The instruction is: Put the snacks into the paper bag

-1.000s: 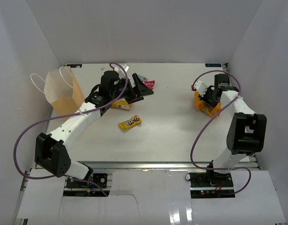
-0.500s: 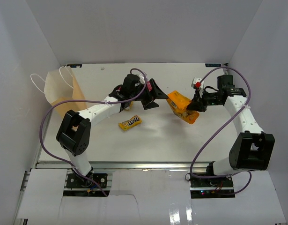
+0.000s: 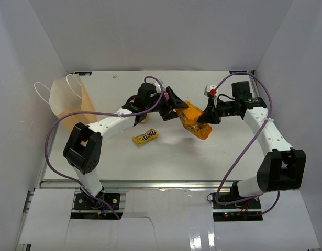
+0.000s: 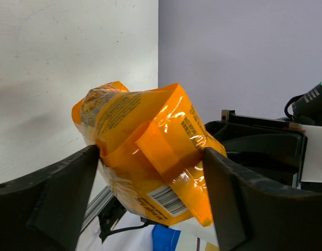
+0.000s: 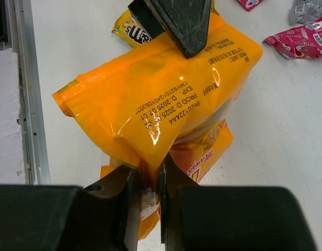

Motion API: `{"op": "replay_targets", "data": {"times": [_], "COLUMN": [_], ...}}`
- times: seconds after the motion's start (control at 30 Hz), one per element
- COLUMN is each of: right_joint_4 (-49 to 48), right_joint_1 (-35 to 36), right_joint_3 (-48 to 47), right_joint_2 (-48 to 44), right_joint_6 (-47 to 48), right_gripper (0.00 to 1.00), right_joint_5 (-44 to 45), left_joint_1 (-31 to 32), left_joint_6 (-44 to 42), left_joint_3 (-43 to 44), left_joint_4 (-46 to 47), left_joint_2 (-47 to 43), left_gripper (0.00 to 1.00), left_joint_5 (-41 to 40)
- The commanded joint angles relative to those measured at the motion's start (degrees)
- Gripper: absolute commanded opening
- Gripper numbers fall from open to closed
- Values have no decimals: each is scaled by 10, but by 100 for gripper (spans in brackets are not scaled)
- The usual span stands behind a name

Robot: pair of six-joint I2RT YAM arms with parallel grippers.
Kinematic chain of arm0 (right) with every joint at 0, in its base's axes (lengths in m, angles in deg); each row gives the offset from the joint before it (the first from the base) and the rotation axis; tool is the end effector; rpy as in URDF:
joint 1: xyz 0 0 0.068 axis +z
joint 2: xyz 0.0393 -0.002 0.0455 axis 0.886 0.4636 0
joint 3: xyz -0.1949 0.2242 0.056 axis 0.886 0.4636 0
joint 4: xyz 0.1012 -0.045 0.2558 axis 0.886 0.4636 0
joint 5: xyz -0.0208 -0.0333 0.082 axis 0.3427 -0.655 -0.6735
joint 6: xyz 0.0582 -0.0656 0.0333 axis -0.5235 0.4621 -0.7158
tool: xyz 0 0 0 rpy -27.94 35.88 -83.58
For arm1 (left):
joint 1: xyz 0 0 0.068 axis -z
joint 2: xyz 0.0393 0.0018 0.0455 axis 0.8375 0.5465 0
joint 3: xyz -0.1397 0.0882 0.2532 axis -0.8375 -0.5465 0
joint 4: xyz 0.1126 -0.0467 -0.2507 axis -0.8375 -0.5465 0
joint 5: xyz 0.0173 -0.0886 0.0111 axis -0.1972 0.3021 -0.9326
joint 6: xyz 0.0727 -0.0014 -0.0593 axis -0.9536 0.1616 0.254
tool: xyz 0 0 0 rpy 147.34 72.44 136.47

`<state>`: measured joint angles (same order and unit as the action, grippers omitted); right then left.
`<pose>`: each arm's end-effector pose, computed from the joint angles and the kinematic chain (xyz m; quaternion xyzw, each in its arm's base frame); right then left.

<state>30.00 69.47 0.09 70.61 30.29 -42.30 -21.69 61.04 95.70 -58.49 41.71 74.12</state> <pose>0.3082 0.1098 0.3112 -0.5189 0.6706 0.3252 0.4186 0.3621 -0.3053 0.2724 -0.0950 0.8249 -0.5334 0.1611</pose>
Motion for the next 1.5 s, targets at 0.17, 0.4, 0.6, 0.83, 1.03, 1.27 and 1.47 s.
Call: {"op": "replay_targets", "data": {"times": [0.17,0.4,0.6,0.83,1.03,1.27,1.47], "right_joint_4": [-78,-89,-89,-87,-89,-90,-91], "right_joint_1": [30,43,47,47,47,46,46], "right_joint_3": [-15,5,11,6,0,4,9], "right_joint_2": [-30,-35,-40,-44,-52,-43,-38], "right_joint_6": [-45,-53,-54,-62,-63,-62,-59], "right_gripper": [9,40,60,72,73,73,73], "right_joint_5": [-43,-25,-18,-24,-16,-16,-12], "left_joint_1": [9,8,-3,-33,-123,-272,-396], "left_joint_6": [24,13,-17,-141,-235,-289,-311], "left_joint_3": [-22,-23,-28,16,26,89,217], "left_joint_4": [39,46,40,-89,-186,-282,-332], "left_joint_2": [-15,-26,-41,-85,-174,-242,-243], "left_gripper": [60,15,1,0,0,0,0], "left_joint_5": [7,18,36,18,19,37,52]}}
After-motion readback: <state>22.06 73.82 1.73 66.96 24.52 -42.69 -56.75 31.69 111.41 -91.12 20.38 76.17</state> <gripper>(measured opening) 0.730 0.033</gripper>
